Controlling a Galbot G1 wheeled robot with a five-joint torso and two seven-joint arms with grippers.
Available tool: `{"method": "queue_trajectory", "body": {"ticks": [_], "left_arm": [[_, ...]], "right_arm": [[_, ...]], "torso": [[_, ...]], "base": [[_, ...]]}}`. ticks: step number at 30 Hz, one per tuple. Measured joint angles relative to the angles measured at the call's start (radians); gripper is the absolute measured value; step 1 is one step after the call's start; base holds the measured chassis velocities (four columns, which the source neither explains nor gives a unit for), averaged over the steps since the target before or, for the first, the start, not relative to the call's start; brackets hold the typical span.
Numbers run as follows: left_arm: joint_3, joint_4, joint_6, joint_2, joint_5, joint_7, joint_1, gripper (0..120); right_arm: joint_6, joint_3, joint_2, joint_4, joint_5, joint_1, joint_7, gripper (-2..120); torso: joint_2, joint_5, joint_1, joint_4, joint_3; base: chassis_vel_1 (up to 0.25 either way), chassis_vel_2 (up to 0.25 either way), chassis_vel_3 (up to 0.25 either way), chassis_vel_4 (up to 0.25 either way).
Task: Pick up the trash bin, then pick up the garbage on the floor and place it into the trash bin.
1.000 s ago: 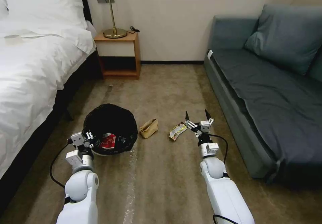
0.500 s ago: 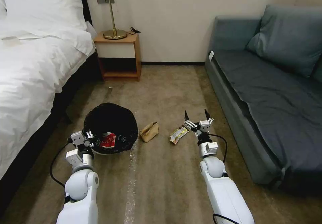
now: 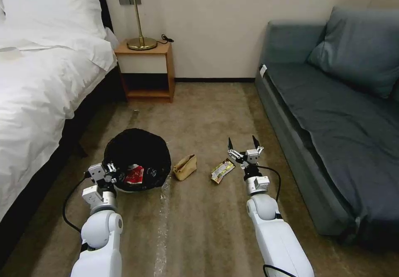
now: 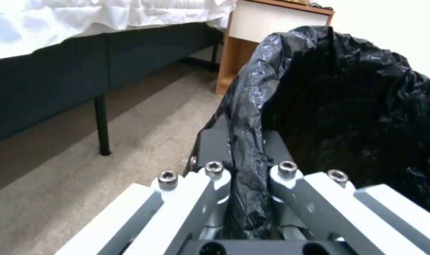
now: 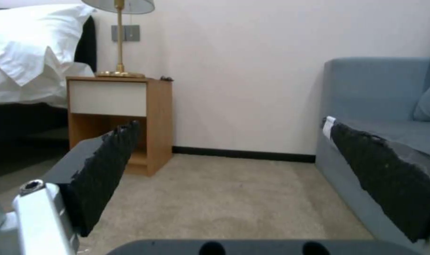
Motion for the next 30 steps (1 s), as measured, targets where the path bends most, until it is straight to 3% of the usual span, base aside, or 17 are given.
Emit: {"method": "queue_trajectory", "body": {"ticks": [30], "left_arm": [[-0.006,-0.003,-0.002,0.004,-0.003,0.001,0.001,4]], "right_arm": [[0.001,-0.002,0.005,-0.003,-0.004,0.001,-0.004,100]], "torso": [[0.0,0.0,0.0,0.0,0.0]], "base": [[-0.041,0.046,0.041,-0.043]]}}
